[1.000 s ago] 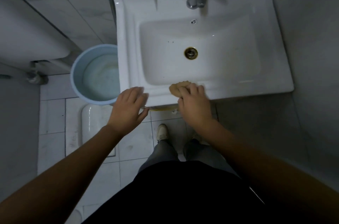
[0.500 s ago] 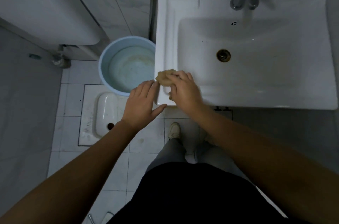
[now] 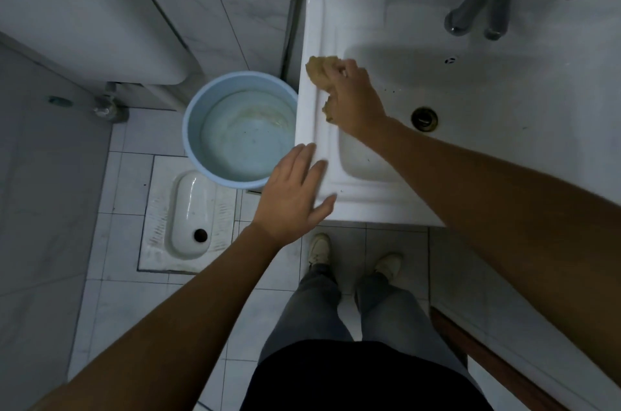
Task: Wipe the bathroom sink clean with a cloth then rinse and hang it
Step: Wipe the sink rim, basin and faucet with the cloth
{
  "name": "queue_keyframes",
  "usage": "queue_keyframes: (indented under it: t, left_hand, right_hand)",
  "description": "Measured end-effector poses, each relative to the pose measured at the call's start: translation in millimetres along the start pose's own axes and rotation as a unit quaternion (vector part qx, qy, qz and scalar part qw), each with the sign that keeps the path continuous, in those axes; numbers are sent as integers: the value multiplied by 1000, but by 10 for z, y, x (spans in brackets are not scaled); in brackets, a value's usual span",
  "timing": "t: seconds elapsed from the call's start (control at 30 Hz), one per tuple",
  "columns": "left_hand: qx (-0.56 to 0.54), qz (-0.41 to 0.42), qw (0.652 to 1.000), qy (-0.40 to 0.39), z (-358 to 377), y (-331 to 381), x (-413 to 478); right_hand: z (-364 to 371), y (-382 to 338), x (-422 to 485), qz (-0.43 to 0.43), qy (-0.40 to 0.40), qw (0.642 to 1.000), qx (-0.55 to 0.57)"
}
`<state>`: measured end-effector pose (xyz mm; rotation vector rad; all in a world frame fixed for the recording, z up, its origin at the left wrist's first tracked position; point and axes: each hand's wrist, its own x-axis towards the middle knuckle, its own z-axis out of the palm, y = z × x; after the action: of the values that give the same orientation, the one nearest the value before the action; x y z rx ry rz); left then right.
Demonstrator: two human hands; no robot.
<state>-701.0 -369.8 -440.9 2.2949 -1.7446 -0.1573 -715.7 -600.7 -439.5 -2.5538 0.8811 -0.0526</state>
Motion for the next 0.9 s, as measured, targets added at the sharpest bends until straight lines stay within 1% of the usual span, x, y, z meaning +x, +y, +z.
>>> queue_keyframes:
  t: [0.2, 0.3, 0.4, 0.5, 0.67, 0.8, 0.9]
  left_hand:
    - [-46, -23, 998, 31, 168, 52, -35]
    - [-55, -26, 998, 33, 186, 55, -34]
    - [-59, -27, 998, 24, 172, 40, -23]
    - [-61, -23, 998, 20, 170, 35, -23]
    - [-62, -27, 998, 15, 175, 47, -23]
    - [-44, -34, 998, -3, 158, 74, -19]
    - [-29, -35, 999, -14, 132, 93, -13]
  right_hand:
    - [-250, 177, 697, -16, 22, 995, -95]
    - [-316, 321, 740, -41, 28, 987, -154]
    - [-398, 542, 648, -39, 23, 983, -179]
    - [-534, 823, 507, -3, 13, 982, -186]
    - [-737, 1275, 330, 124, 16, 982, -143]
    - [-802, 1304, 335, 155, -3, 983, -95]
    - [-810, 1277, 370, 163, -7, 983, -83]
